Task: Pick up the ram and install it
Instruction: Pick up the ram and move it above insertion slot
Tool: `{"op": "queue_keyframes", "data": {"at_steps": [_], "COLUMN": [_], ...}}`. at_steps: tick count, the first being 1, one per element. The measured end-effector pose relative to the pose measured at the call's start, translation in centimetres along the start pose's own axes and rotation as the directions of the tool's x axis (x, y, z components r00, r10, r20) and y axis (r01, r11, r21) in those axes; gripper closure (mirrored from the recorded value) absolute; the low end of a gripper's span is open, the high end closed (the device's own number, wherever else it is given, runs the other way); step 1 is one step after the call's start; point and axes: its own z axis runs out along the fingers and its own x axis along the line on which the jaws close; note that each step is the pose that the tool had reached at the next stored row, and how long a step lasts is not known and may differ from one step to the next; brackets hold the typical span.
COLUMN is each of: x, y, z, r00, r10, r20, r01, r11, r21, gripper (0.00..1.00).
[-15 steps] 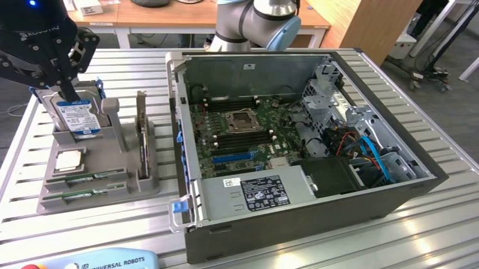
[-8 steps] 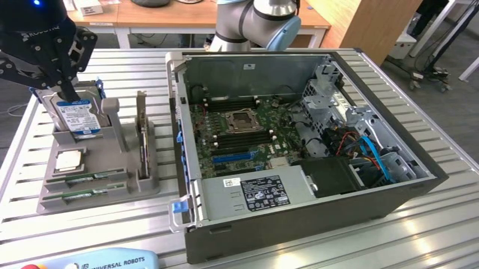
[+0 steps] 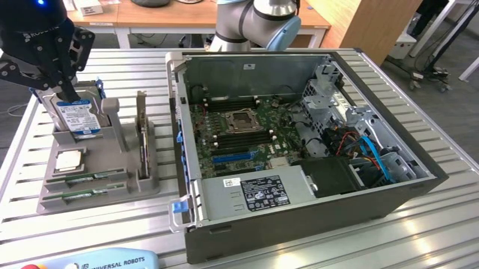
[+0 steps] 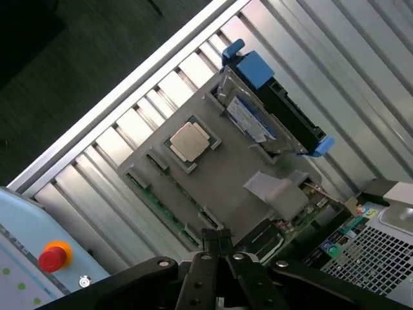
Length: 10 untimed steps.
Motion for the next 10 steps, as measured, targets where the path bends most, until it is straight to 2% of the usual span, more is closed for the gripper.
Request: {"op": "queue_keyframes", "data": {"at_steps": [6,7,8,9,10], "x": [0.00,0.00,0.00,0.00,0.00], "y": [0.00,0.00,0.00,0.00,-0.01], "z": [0.02,0.04,0.05,0.07,0.08], "r00": [0.9969,0.9932,0.9859,0.9748,0.9678], "r10": [-0.078,-0.117,-0.167,-0.223,-0.252], "r20": [-0.0033,-0.0049,-0.0069,-0.0091,-0.0102], "r01": [0.078,0.117,0.167,0.223,0.252], "r11": [0.9969,0.9932,0.9860,0.9749,0.9678], "r21": [-0.0014,-0.0021,-0.0032,-0.0046,-0.0053], "gripper": [0.90,0.90,0.90,0.90,0.90]}}
